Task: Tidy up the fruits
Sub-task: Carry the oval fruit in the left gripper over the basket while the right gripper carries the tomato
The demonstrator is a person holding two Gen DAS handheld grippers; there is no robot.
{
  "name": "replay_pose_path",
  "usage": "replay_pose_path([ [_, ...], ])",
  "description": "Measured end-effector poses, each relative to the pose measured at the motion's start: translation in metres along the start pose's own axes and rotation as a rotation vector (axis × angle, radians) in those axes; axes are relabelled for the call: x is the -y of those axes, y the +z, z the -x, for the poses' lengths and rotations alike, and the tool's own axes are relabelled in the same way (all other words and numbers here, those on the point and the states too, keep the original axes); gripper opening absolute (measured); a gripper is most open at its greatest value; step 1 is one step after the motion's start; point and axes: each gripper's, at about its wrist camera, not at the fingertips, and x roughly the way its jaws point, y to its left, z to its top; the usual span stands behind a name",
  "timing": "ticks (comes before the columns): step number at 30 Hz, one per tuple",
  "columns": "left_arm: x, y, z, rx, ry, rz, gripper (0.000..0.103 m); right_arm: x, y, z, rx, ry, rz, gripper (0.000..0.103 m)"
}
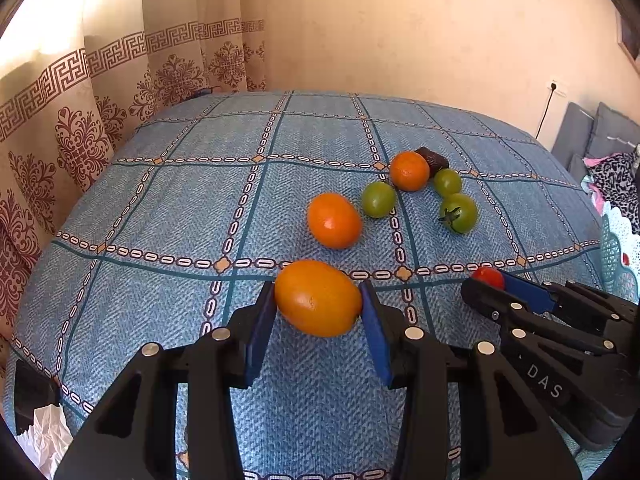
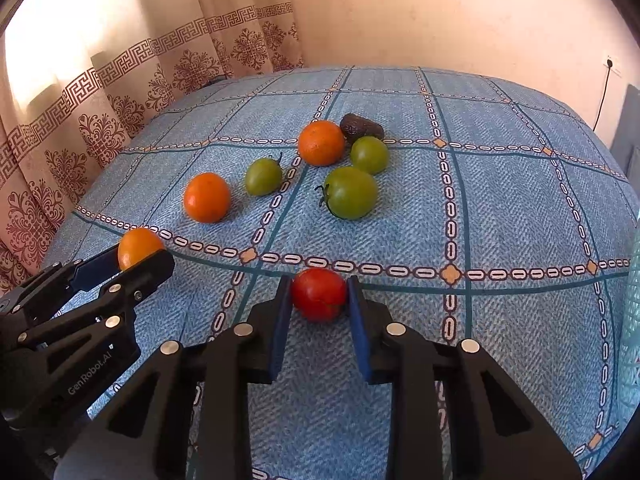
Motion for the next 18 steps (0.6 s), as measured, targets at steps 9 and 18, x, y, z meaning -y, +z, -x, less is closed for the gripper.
replay_pose_path([
  [9, 0.007, 0.001, 0.01, 0.026, -0.009, -0.011, 0.043, 0.008, 0.0, 0.035, 0.066, 0.01, -0.043, 0.028],
  [18, 0.016, 0.004, 0.029, 0.063, -0.003, -0.031, 0.043, 0.017, 0.002, 0.076, 0.147, -0.014, -0.066, 0.028],
])
